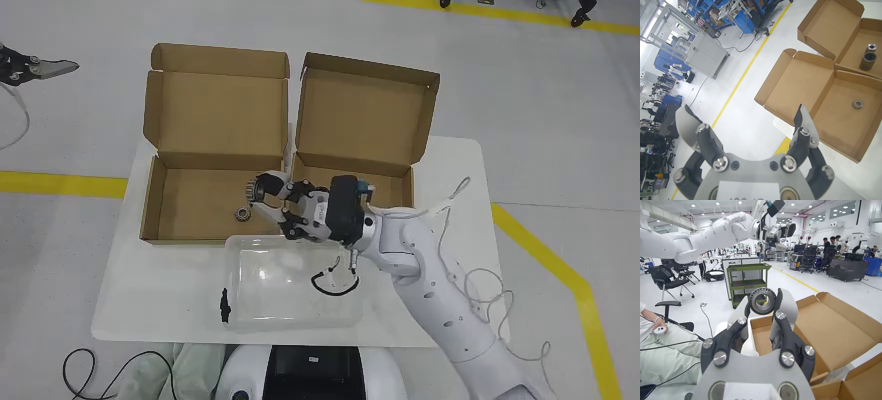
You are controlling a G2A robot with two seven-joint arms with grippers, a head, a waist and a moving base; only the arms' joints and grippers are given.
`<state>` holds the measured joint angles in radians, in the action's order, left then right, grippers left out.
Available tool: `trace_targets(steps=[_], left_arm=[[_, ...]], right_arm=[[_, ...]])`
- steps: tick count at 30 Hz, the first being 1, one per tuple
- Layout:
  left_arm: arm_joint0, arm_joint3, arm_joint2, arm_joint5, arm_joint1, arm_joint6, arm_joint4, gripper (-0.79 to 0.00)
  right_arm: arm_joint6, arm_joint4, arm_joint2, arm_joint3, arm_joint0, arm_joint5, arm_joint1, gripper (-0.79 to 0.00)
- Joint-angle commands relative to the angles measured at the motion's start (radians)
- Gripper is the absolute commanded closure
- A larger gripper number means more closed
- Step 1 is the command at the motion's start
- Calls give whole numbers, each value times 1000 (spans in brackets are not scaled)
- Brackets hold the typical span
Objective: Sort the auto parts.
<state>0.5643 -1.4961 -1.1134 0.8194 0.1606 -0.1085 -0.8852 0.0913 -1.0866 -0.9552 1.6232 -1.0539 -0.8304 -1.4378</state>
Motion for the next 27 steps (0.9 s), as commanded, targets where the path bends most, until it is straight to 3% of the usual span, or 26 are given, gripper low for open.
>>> trace_targets(steps=[1,17,27], left_arm=[[0,0,0,0,0,0,0,-785],[0,0,0,0,0,0,0,-785],[0,0,0,0,0,0,0,-785]], right_arm=[[-1,8,-5,10,12,-1,0,0],[-82,24,-21,136,104,88,-3,0],[-120,55,-57,150,139,81,3,0]])
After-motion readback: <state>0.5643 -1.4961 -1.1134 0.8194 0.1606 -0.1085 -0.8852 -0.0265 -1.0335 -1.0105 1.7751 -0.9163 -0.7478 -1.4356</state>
